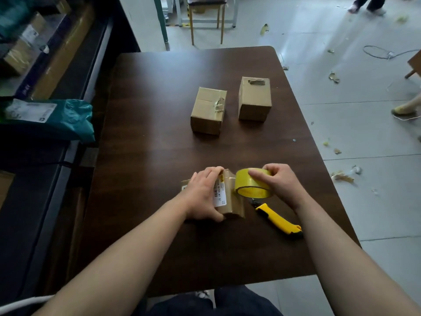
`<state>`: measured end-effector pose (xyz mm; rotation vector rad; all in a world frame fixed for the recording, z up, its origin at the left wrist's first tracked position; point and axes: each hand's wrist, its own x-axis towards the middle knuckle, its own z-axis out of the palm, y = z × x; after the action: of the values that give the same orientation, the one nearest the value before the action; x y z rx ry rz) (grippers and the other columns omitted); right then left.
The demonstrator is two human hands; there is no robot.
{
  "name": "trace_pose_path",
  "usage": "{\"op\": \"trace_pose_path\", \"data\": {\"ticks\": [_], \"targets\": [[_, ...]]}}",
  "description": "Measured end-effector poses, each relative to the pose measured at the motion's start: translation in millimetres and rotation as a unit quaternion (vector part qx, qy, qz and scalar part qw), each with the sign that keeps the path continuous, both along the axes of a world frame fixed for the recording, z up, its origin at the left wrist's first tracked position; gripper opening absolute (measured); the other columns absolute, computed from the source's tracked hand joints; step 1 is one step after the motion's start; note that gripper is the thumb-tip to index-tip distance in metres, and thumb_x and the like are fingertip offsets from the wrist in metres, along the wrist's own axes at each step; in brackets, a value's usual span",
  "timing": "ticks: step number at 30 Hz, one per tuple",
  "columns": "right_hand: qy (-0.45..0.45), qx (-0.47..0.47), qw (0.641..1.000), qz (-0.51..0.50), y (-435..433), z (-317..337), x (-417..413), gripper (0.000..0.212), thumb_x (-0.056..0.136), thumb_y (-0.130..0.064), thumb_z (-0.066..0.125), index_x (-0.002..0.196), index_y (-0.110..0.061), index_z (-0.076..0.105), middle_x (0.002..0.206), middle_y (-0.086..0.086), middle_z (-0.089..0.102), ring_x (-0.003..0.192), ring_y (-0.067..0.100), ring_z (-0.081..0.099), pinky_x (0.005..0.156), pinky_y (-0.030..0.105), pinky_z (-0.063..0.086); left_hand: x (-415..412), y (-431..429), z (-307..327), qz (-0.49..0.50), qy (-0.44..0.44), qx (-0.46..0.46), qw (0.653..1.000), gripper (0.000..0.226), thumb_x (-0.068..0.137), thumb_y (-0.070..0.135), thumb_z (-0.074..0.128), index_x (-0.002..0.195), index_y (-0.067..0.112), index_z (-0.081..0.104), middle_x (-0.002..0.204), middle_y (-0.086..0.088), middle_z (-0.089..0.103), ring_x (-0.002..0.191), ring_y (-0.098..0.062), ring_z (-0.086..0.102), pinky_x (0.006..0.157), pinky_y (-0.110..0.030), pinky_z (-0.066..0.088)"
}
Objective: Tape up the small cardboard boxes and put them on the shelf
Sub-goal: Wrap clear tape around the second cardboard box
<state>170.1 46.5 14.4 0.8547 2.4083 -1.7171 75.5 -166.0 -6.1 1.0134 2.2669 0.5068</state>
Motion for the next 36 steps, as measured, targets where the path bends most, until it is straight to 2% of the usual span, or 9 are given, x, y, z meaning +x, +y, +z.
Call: {"op": "trace_pose_path", "data": {"ticks": [3, 6, 8, 11, 14, 19, 24, 29, 36], "targets": [[0.013, 0.019, 0.999, 0.039, 8.4, 26.3, -6.6, 0.037, 0.075, -0.041, 0.078, 0.068, -0.008, 0.065, 0.061, -0.001, 0.056, 0.056, 0.006, 0.052, 0.051, 0.021, 0.041, 5.3, -1.8, 2.9, 0.036, -0.035, 0.08, 0.996, 0.124, 0.053, 0.042, 0.086, 0.151, 0.023, 0.012, 0.149, 0.013, 0.021, 0.139, -0.014, 0.022, 0.119, -0.044, 0.019], [0.0, 0.027, 0.997, 0.065, 12.4, 31.1, -7.0, 0.026, 0.079, -0.036, 0.076, 0.07, -0.013, 0.067, 0.066, -0.003, 0.06, 0.061, 0.005, 0.055, 0.053, 0.018, 0.043, 9.1, -11.5, -6.2, 0.063, -0.041, 0.094, 0.993, 0.123, 0.052, 0.043, 0.086, 0.149, 0.025, 0.014, 0.147, 0.011, 0.024, 0.136, -0.014, 0.027, 0.115, -0.041, 0.029], [-0.01, 0.042, 0.997, 0.068, 19.0, 27.5, -3.6, 0.023, 0.08, -0.035, 0.075, 0.071, -0.014, 0.067, 0.069, -0.002, 0.061, 0.066, 0.009, 0.055, 0.057, 0.022, 0.043, 9.5, -28.7, -13.6, 0.075, -0.047, 0.086, 0.992, 0.121, 0.051, 0.048, 0.085, 0.147, 0.033, 0.012, 0.145, 0.015, 0.022, 0.134, -0.013, 0.028, 0.114, -0.043, 0.032], [-0.037, 0.069, 0.993, 0.088, 22.2, 21.4, -0.2, 0.027, 0.08, -0.04, 0.075, 0.074, -0.015, 0.068, 0.07, -0.001, 0.062, 0.065, 0.011, 0.057, 0.057, 0.025, 0.045, 10.9, -51.1, -17.0, 0.073, -0.056, 0.074, 0.993, 0.12, 0.055, 0.046, 0.086, 0.146, 0.039, 0.009, 0.142, 0.022, 0.018, 0.133, -0.008, 0.025, 0.115, -0.04, 0.03], [-0.041, 0.067, 0.993, 0.093, 17.5, 20.4, -2.5, 0.027, 0.079, -0.042, 0.075, 0.076, -0.016, 0.068, 0.073, -0.001, 0.064, 0.069, 0.013, 0.059, 0.058, 0.026, 0.046, 10.5, -56.6, -14.3, 0.088, -0.06, 0.068, 0.992, 0.121, 0.057, 0.045, 0.087, 0.148, 0.037, 0.007, 0.145, 0.019, 0.02, 0.133, -0.007, 0.024, 0.116, -0.037, 0.028], [-0.08, 0.107, 0.983, 0.125, 6.8, 6.3, 4.1, 0.028, 0.075, -0.042, 0.078, 0.073, -0.016, 0.067, 0.07, -0.002, 0.061, 0.065, 0.01, 0.056, 0.055, 0.024, 0.043, 15.4, -75.1, -18.9, 0.056, 0.067, -0.075, 0.993, 0.119, 0.056, 0.06, 0.077, 0.149, 0.04, 0.006, 0.152, 0.015, 0.018, 0.141, -0.017, 0.007, 0.117, -0.044, 0.003], [-0.033, 0.059, 0.996, 0.058, 1.6, -0.1, 9.0, 0.025, 0.077, -0.035, 0.078, 0.071, -0.013, 0.067, 0.067, -0.003, 0.059, 0.064, 0.01, 0.054, 0.055, 0.022, 0.041, 15.1, -73.0, -6.1, 0.101, -0.011, 0.054, 0.993, 0.12, 0.052, 0.049, 0.085, 0.148, 0.033, 0.016, 0.146, 0.013, 0.028, 0.137, -0.011, 0.021, 0.116, -0.037, 0.025], [0.018, 0.06, 0.997, 0.036, 21.0, 29.9, -2.5, 0.022, 0.076, -0.029, 0.08, 0.067, -0.016, 0.066, 0.065, -0.004, 0.059, 0.061, 0.008, 0.053, 0.055, 0.022, 0.041, 13.6, -47.2, 5.9, 0.12, -0.065, 0.146, 0.98, 0.12, 0.053, 0.046, 0.087, 0.146, 0.034, 0.013, 0.144, 0.013, 0.032, 0.132, -0.011, 0.035, 0.11, -0.034, 0.037], [-0.043, 0.082, 0.994, 0.064, 20.6, 17.8, -5.9, 0.025, 0.076, -0.036, 0.079, 0.074, -0.014, 0.068, 0.076, 0.003, 0.065, 0.069, 0.013, 0.058, 0.059, 0.027, 0.048, 17.3, -51.5, -15.3, 0.115, -0.101, 0.133, 0.979, 0.12, 0.052, 0.047, 0.087, 0.146, 0.033, 0.014, 0.142, 0.015, 0.025, 0.128, -0.01, 0.036, 0.108, -0.039, 0.041]]}}
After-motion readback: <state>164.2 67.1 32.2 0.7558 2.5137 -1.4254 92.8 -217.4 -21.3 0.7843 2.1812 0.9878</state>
